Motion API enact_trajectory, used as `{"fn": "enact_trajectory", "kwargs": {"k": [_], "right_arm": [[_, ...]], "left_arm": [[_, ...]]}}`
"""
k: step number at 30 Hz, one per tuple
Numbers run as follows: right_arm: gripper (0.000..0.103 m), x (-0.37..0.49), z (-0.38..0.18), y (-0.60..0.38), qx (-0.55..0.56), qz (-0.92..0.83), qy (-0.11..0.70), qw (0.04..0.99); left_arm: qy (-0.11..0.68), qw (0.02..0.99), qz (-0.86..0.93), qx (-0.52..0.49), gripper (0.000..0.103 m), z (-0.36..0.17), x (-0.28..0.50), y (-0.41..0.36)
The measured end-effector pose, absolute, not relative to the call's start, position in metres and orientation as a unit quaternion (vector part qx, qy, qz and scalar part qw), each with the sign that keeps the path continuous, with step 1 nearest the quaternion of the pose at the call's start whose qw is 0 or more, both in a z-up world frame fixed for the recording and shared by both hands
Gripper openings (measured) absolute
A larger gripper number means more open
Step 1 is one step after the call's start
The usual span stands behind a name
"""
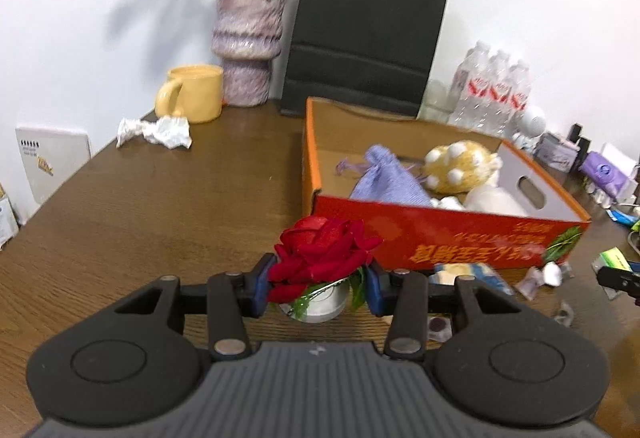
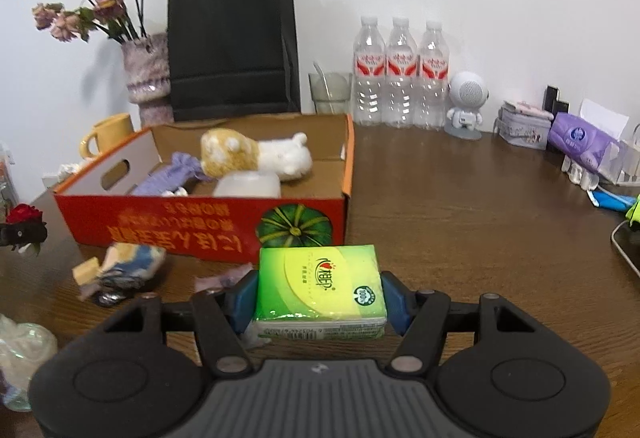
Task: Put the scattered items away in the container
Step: 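Grasp the red rose with the left gripper while the right grasps the green tissue pack, then place the rose into the box with the left gripper while the right places the tissue pack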
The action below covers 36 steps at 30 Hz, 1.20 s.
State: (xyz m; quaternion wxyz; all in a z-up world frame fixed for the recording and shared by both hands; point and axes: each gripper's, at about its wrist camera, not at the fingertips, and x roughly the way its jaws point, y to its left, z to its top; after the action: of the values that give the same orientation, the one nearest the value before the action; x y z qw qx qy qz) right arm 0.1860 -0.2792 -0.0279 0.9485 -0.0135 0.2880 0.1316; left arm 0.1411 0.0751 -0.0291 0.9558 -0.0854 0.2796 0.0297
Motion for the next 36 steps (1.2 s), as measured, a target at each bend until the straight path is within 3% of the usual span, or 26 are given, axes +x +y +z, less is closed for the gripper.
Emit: {"fn": "enact_trajectory", "kwargs": {"k": [16,36], "right_arm": [[0.062,0.225,0.030,-0.237,-0.004,0.168,0.235,0.957],[0.063,0.339,-0.005,-0.196,-0.025,0.162,0.291,0.943]], "left_arm": [[0.226,0.971,0.004,-0.074,0.045,0.021,0.185,0.045],[0.282,0.957,0.004,-0.063,0.046,-0.024,0.298,0.037]]}}
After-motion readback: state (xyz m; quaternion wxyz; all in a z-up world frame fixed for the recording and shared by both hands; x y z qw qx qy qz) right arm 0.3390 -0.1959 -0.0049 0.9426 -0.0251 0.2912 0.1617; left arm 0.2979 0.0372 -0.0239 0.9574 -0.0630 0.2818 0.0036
